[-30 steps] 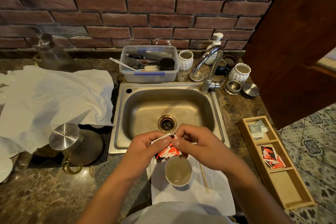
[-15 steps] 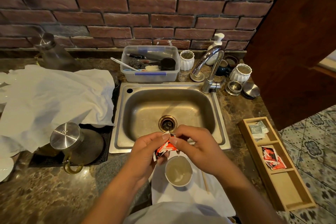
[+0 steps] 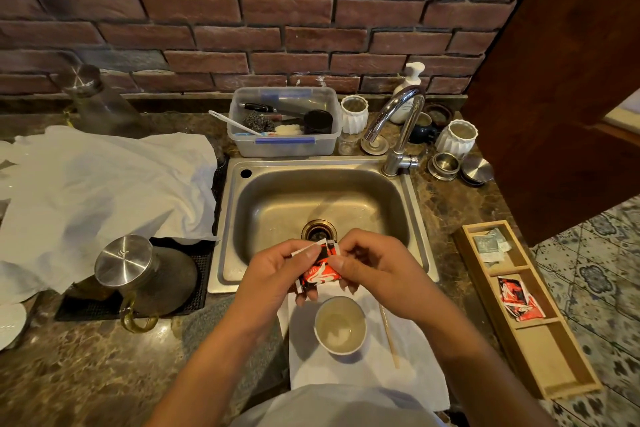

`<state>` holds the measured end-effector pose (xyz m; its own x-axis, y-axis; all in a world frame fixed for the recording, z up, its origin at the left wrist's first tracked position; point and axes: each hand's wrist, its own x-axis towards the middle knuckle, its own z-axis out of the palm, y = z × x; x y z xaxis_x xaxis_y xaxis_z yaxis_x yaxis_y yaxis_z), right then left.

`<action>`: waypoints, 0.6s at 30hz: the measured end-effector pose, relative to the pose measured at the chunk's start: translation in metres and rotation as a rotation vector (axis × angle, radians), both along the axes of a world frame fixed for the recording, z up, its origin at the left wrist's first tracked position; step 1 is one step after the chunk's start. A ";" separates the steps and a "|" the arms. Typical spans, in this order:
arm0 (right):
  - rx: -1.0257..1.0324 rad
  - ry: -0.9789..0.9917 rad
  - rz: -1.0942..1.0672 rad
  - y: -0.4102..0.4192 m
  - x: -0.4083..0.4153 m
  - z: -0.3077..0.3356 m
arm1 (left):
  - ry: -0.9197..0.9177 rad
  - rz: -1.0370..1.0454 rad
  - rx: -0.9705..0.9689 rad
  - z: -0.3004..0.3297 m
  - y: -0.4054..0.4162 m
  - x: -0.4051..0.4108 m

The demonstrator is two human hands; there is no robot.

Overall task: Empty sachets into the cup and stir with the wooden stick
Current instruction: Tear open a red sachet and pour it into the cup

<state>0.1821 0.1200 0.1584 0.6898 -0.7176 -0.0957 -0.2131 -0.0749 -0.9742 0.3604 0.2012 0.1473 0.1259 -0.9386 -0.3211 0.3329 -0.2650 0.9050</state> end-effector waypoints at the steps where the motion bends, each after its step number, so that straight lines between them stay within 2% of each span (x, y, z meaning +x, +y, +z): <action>1: 0.004 -0.013 -0.012 0.000 0.000 0.000 | 0.018 -0.005 -0.003 -0.001 0.000 0.001; 5: -0.031 -0.005 -0.011 0.003 0.007 -0.001 | 0.060 -0.034 -0.008 -0.002 0.003 0.002; 13: 0.006 0.144 0.187 0.000 0.006 0.004 | 0.003 -0.038 0.003 -0.007 0.006 0.004; 18: -0.162 0.158 0.153 0.000 0.008 0.000 | -0.014 -0.001 0.047 -0.007 0.003 0.004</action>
